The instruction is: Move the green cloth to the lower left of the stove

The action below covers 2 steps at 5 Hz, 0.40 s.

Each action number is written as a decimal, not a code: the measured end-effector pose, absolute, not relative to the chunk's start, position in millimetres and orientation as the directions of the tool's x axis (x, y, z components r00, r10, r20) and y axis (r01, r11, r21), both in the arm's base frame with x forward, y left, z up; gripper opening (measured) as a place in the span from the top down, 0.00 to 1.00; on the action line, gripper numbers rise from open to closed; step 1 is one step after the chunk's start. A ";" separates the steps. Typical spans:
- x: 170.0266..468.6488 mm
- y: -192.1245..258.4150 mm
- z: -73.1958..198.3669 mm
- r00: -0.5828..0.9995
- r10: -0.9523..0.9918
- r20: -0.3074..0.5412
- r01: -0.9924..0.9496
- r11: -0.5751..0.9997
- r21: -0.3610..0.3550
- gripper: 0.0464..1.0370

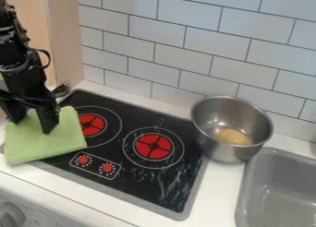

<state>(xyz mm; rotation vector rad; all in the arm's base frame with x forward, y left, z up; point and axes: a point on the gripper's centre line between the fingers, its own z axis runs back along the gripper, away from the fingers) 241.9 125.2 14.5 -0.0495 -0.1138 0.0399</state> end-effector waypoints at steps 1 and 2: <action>239.7 122.4 16.5 0.993 0.038 0.116 -0.032 0.998 -0.053 0.04; 242.3 120.9 33.4 0.986 0.037 0.160 -0.031 0.999 -0.040 0.04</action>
